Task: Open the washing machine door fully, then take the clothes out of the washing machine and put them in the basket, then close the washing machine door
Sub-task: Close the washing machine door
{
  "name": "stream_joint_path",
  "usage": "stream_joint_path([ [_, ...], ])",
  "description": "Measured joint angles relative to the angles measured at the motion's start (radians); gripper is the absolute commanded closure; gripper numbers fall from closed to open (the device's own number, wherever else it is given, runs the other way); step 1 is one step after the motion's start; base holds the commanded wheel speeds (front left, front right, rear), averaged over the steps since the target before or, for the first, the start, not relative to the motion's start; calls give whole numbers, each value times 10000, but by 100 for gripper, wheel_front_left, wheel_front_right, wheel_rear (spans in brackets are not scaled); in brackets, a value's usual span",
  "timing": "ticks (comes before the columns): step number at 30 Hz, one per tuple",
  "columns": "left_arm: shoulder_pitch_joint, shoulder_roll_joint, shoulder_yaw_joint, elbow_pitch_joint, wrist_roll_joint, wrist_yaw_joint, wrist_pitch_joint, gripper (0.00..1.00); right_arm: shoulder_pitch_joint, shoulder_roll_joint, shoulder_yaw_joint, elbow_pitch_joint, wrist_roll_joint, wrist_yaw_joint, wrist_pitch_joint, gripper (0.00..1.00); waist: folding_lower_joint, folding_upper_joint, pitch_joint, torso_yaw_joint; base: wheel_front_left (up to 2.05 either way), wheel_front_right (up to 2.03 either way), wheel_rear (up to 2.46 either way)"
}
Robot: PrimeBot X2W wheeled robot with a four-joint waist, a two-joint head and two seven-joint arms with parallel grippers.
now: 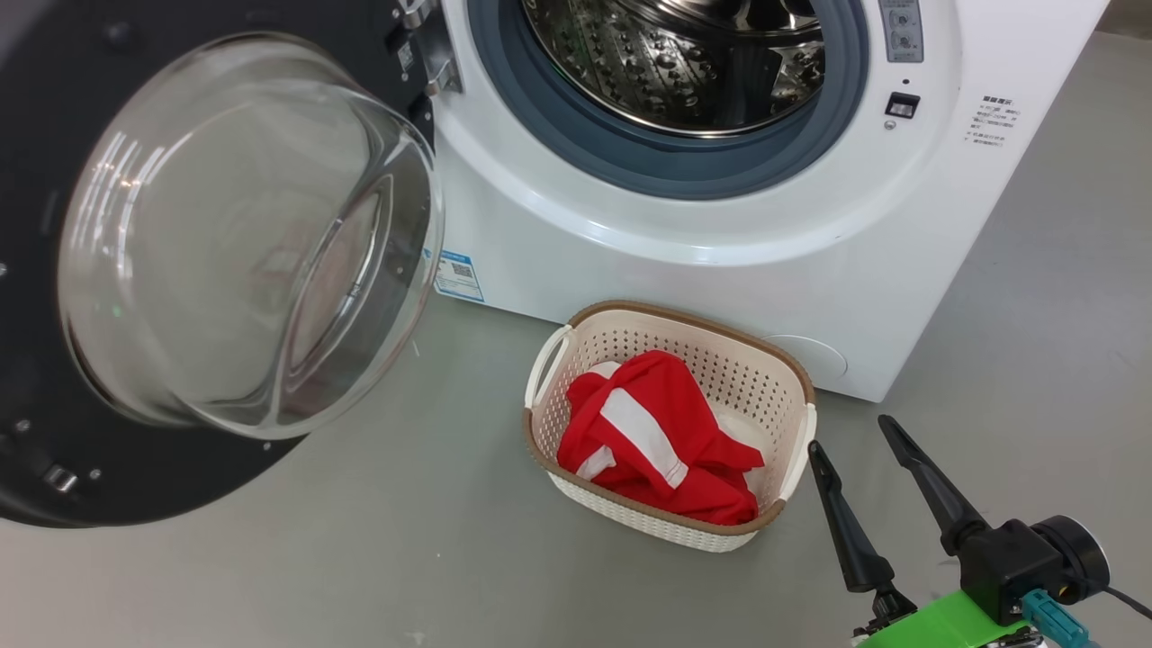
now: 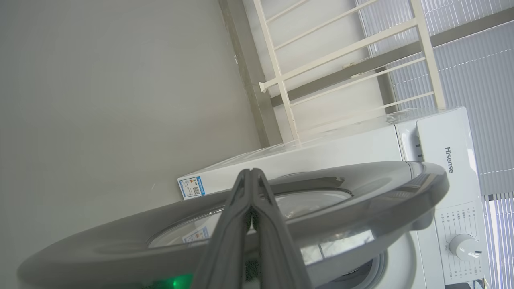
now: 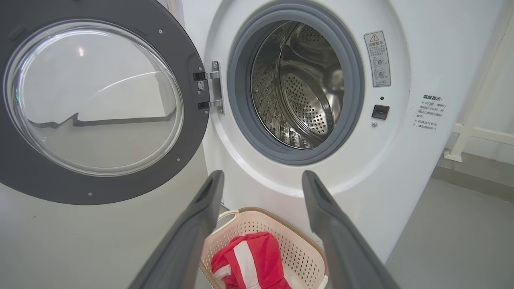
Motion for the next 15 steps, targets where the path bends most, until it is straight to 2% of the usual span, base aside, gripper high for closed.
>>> stream_joint_path([
  [7,277,-374,33,-763,-410,-222,537,100,0,4,-19,21,2,0,-17,0,0,0,-80,109,0,0,0],
  [15,1224,-1049,-79,-2038,-627,-226,1243,100,2,12,-21,90,36,0,-117,0,0,0,-119,139,0,0,0],
])
